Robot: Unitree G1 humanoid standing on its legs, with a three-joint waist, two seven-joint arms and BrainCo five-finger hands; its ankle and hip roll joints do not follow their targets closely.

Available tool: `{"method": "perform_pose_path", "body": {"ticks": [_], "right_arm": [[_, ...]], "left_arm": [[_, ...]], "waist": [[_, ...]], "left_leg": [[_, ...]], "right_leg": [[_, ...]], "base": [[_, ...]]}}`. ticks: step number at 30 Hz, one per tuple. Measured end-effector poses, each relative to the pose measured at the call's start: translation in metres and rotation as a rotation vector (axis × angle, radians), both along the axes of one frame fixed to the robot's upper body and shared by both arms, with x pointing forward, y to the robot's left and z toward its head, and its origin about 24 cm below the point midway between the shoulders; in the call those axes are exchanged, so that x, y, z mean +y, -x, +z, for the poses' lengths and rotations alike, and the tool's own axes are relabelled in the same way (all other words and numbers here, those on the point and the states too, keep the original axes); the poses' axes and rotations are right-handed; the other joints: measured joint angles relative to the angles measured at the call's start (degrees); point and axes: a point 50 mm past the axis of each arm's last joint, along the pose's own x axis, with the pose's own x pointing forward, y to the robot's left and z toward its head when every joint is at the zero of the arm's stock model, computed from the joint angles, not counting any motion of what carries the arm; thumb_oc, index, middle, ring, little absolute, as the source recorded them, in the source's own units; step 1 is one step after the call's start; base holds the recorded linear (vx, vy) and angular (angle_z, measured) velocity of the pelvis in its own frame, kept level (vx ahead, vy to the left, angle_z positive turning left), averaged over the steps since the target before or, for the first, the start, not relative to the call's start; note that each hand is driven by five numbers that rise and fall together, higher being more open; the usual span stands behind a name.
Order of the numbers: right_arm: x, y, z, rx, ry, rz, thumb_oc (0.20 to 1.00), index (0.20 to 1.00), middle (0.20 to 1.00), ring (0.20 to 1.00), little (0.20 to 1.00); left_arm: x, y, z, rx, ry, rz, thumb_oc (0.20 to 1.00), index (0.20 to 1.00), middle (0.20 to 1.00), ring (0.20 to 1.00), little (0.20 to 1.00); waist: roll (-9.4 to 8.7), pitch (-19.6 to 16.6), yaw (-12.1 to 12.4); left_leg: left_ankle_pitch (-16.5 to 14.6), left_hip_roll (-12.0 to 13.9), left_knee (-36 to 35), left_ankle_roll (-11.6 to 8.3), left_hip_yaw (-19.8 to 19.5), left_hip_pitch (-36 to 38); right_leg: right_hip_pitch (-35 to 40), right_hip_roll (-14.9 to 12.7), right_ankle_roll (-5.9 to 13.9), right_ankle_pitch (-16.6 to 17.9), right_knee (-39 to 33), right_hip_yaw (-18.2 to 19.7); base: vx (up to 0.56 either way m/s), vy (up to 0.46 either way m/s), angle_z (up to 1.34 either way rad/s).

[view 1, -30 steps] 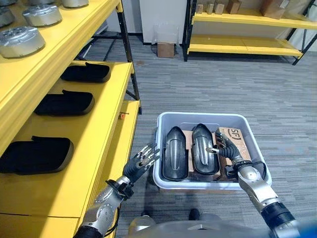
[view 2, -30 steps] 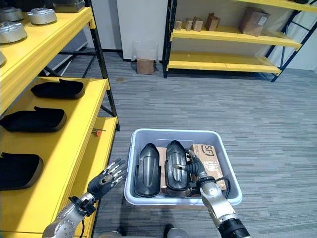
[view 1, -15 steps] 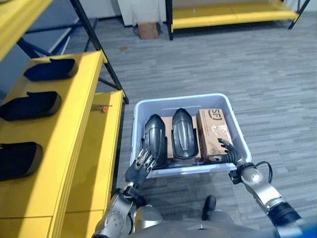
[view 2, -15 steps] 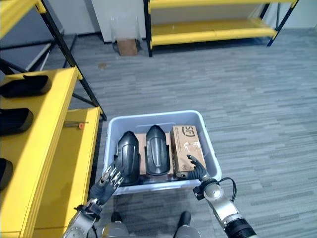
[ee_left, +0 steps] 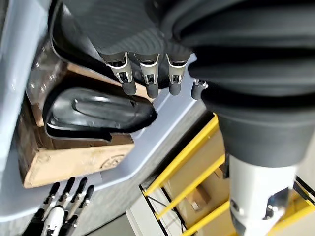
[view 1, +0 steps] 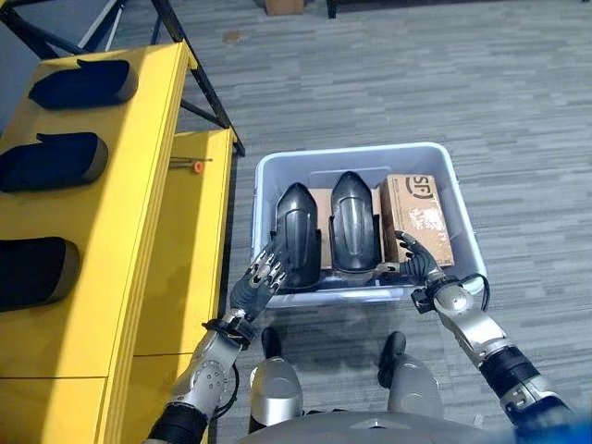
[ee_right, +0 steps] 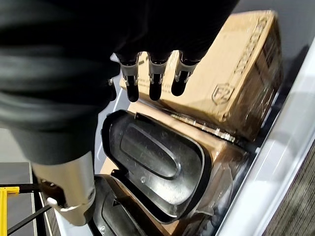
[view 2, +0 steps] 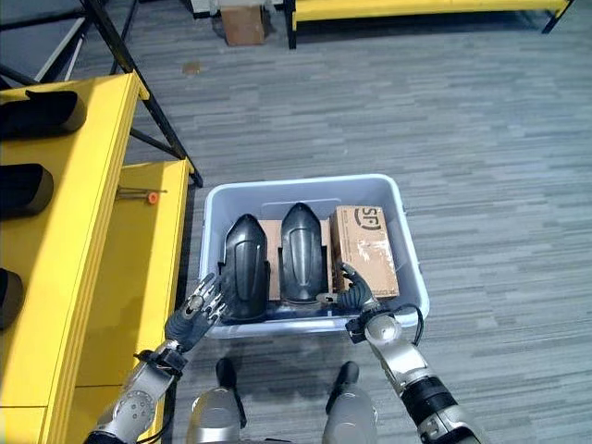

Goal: Move parts from the plastic box to the shelf.

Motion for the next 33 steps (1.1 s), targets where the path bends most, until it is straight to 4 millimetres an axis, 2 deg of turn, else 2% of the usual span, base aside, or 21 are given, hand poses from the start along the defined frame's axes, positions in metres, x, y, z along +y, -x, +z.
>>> {"method": "perform_pose_path", "body": {"ticks": [1,3,6,15,20,26,30,33], "right_arm": [[0.0,-0.02,0.025,-0.087,-0.002,-0.009,1.0,1.0,1.0,1.0,1.0],[0.0,-0.033,0.041,-0.138,-0.011,-0.028,1.0,1.0,1.0,1.0,1.0],[0.006,-0.034,0.043,-0.143,-0.022,-0.02,1.0,1.0,1.0,1.0,1.0],[-0.002,-0.031,0.029,-0.108,-0.001,-0.126,1.0,1.0,1.0,1.0,1.0],[-0.004,-0.043,0.05,-0.204,-0.024,-0.178,1.0,1.0,1.0,1.0,1.0],[-0.003,-0.049,0.066,-0.301,-0.069,-0.209,1.0,1.0,1.0,1.0,1.0],[0.006,-0.049,0.081,-0.39,-0.12,-0.192,1.0,1.0,1.0,1.0,1.0],[0.009,-0.048,0.083,-0.404,-0.153,-0.198,1.0,1.0,1.0,1.0,1.0]], "left_arm": [[-0.002,-0.014,0.016,-0.062,-0.022,-0.036,1.0,1.0,1.0,1.0,1.0],[-0.007,-0.031,0.032,-0.125,-0.021,-0.045,1.0,1.0,1.0,1.0,1.0],[-0.009,-0.034,0.039,-0.149,-0.013,-0.041,1.0,1.0,1.0,1.0,1.0],[-0.012,-0.04,0.046,-0.174,-0.006,-0.012,1.0,1.0,1.0,1.0,1.0],[-0.017,-0.044,0.064,-0.239,-0.004,-0.001,1.0,1.0,1.0,1.0,1.0],[-0.019,-0.045,0.063,-0.222,-0.01,0.007,1.0,1.0,1.0,1.0,1.0],[-0.023,-0.044,0.065,-0.219,-0.011,0.002,1.0,1.0,1.0,1.0,1.0],[-0.025,-0.044,0.065,-0.213,-0.012,0.007,1.0,1.0,1.0,1.0,1.0]], "waist": [[0.03,3.1,-0.3],[0.55,6.7,0.0],[0.63,8.1,0.6],[0.62,9.5,0.5],[0.37,9.6,0.5],[0.12,9.8,0.1],[-0.16,9.9,-0.1],[-0.16,9.9,-0.2]], "left_leg": [[-0.6,-0.2,2.8,-0.37,-0.6,-3.6],[-0.6,-0.4,4.2,-0.36,-1.4,-5.0],[-0.8,-0.3,5.3,-0.11,-1.5,-6.1],[-2.7,0.2,11.6,0.55,-2.8,-13.7],[-3.6,0.6,15.3,1.33,-3.1,-19.6],[-4.3,1.2,18.2,1.73,-4.0,-23.7],[-5.0,1.3,20.1,1.85,-4.3,-25.9],[-5.8,1.5,21.2,2.0,-4.2,-26.0]], "right_leg": [[-2.5,-0.9,-0.38,0.6,1.3,0.2],[-3.2,-1.3,-0.43,1.4,1.4,0.2],[-4.1,-1.5,-0.5,1.4,2.1,0.3],[-10.3,-2.2,-1.0,1.7,5.0,1.4],[-15.5,-2.3,-1.59,2.4,6.4,2.4],[-18.5,-2.3,-1.95,2.9,6.9,2.5],[-20.3,-2.3,-2.14,3.2,7.2,3.0],[-20.2,-2.3,-1.83,3.4,7.5,3.4]], "base": [[-0.08,0.018,0.1],[-0.09,0.022,0.08],[-0.06,0.019,0.03],[-0.04,0.016,0.0],[-0.02,0.002,-0.03],[0.0,0.0,0.0],[0.05,0.009,-0.03],[0.0,0.011,-0.04]]}}
